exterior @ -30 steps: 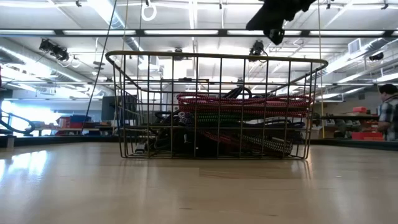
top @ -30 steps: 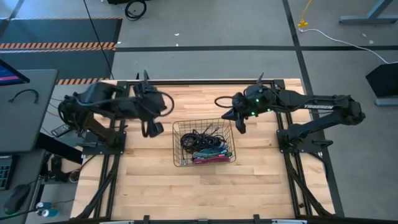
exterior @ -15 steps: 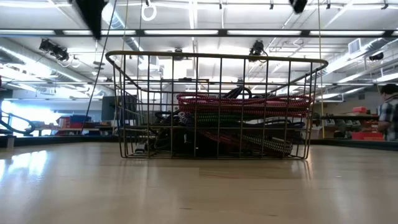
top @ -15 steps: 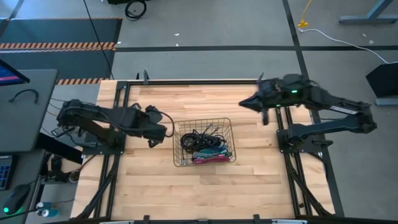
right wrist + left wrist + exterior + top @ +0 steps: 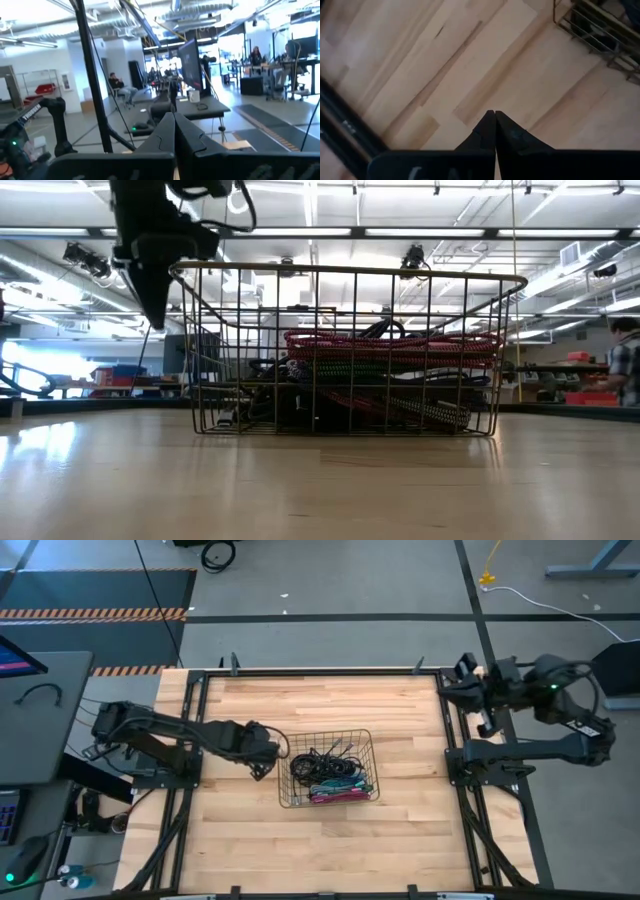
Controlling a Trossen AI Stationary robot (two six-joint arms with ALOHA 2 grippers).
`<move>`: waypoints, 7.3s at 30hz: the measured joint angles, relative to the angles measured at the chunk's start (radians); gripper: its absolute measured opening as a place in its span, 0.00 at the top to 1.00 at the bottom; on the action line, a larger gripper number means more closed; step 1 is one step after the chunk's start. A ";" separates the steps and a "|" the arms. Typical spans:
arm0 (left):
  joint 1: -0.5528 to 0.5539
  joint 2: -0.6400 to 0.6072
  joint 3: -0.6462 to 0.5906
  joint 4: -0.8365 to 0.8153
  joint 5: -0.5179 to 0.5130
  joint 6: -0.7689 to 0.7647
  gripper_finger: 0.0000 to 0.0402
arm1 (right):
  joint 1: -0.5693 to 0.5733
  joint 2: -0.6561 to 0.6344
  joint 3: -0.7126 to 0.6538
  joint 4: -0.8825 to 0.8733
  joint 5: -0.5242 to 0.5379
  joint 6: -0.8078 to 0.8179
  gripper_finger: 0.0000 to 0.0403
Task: Pick and place USB-C Cables
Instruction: Adjust the wire basket
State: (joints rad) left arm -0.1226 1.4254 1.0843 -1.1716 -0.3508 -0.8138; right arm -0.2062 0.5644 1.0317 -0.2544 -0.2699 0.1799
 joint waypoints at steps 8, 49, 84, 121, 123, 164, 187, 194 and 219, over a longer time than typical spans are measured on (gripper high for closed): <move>0.070 0.002 -0.064 0.221 0.098 0.098 1.00 | 0.000 -0.023 0.000 -0.004 0.002 0.000 1.00; 0.213 -0.050 0.272 0.211 0.180 0.462 1.00 | 0.000 -0.079 0.129 -0.304 0.011 -0.092 1.00; -0.443 -0.768 -0.157 0.324 -0.225 0.106 1.00 | -0.243 -0.542 0.080 -0.508 -0.034 0.084 1.00; 0.045 -1.146 -0.790 1.026 0.222 0.609 1.00 | -0.399 -0.541 -0.177 -0.322 -0.404 0.029 1.00; 0.095 -1.146 -0.790 1.027 0.260 0.611 1.00 | -0.399 -0.546 -0.216 -0.325 -0.451 0.030 1.00; 0.216 -1.142 -0.789 0.972 0.320 0.671 1.00 | 0.282 -0.303 -0.954 0.416 0.464 -0.060 1.00; 0.214 -1.275 -0.797 0.838 0.394 0.720 1.00 | 0.315 -0.347 -0.953 0.425 0.429 -0.018 1.00; 0.214 -1.348 -0.808 0.824 0.365 0.734 1.00 | 0.315 -0.349 -0.953 0.416 0.436 -0.028 1.00; 0.209 -1.301 -1.075 1.219 0.230 0.663 0.93 | 0.315 -0.349 -0.953 0.430 0.592 0.150 0.95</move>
State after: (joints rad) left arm 0.0868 0.1242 0.0095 0.0471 -0.1207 -0.1504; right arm 0.1090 0.2153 0.0788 0.1760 0.3216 0.3296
